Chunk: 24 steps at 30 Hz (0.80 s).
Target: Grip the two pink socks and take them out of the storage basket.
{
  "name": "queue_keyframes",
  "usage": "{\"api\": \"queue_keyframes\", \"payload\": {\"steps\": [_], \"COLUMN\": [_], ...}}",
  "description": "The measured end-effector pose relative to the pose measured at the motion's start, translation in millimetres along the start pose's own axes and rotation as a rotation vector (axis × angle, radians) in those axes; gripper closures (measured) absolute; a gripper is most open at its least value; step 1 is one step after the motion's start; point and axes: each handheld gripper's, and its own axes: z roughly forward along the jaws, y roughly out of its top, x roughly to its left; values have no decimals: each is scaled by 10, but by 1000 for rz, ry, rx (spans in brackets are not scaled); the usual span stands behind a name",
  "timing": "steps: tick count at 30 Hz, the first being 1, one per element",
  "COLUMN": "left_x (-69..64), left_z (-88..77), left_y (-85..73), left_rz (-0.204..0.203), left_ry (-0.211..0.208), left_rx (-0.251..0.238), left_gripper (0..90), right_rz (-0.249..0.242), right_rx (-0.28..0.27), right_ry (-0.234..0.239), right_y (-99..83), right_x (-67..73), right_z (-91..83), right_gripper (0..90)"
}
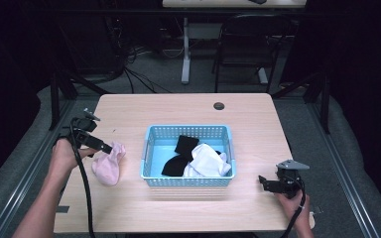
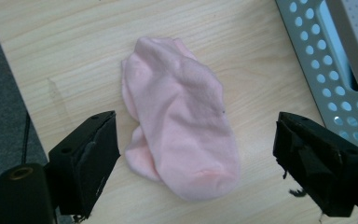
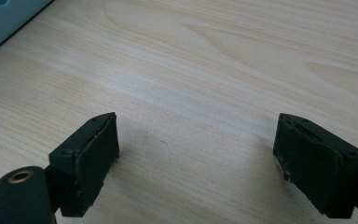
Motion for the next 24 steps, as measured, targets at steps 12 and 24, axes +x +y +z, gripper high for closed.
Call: {"api": "queue_keyframes", "payload": {"steps": [12, 24], "left_x": [-82, -57], "left_z": [-111, 239], "left_y": [-322, -890], "left_rz": [17, -48], "left_ry": [25, 36], "left_rx": [-45, -117], "left_gripper": [49, 0], "right_rz": [-2, -3], "right_rx": [2, 4], "right_ry": [0, 0], "right_y": [0, 1], "right_x": [-1, -1], "right_z": [-2, -3], "right_gripper": [136, 136]}}
